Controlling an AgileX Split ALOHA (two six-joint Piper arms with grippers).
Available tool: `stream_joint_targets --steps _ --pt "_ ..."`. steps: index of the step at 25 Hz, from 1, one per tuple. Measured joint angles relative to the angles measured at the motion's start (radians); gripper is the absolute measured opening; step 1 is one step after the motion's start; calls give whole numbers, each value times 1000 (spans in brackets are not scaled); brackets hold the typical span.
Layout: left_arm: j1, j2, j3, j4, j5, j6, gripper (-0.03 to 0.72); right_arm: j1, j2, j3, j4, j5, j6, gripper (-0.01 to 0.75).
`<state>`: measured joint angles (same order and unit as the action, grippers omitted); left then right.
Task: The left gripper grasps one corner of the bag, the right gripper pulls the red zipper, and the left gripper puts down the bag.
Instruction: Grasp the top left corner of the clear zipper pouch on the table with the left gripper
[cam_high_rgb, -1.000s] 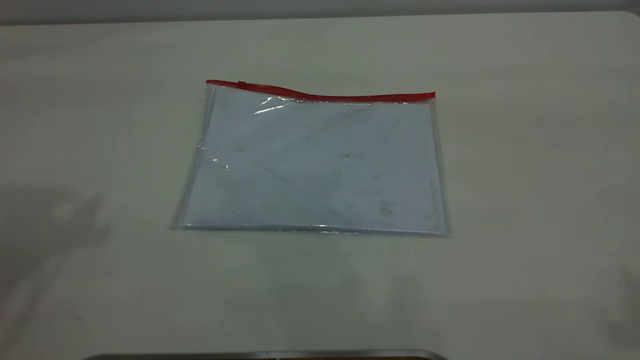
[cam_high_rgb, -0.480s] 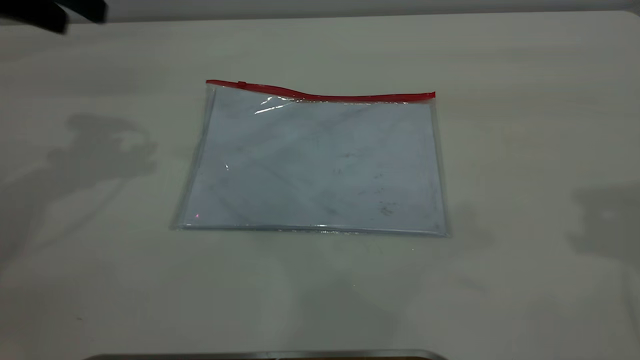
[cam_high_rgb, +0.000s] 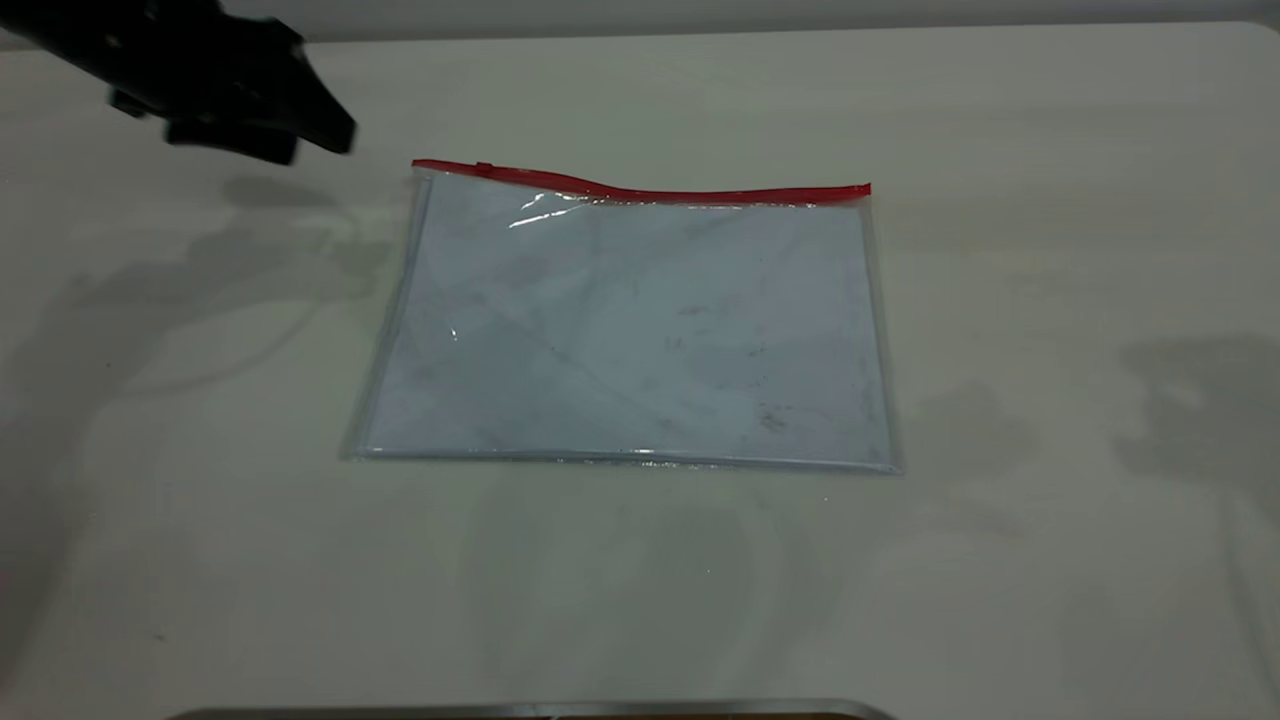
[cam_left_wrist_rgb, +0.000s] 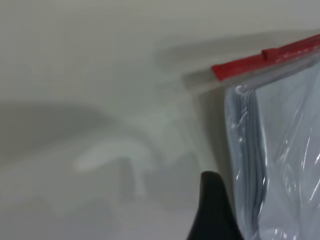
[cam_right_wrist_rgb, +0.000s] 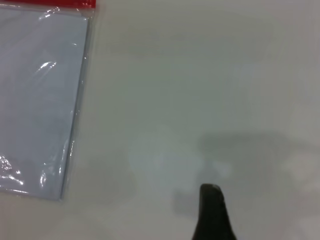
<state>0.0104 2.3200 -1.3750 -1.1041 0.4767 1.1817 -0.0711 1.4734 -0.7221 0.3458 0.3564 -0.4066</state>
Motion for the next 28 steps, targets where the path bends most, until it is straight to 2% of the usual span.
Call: stream_joint_targets --steps 4,18,21,26,28 --pt "-27 81 -49 -69 10 63 590 0 0 0 10 0 -3 574" --pt "-109 225 -168 -95 -1 90 582 0 0 0 11 -8 -7 574" --pt "-113 226 -171 -103 -1 91 522 0 0 0 11 -17 -7 574" --pt "-114 231 -176 -113 -10 98 317 0 0 0 11 -24 -11 574" --pt "-114 236 -176 -115 -16 98 280 0 0 0 11 -26 -14 574"
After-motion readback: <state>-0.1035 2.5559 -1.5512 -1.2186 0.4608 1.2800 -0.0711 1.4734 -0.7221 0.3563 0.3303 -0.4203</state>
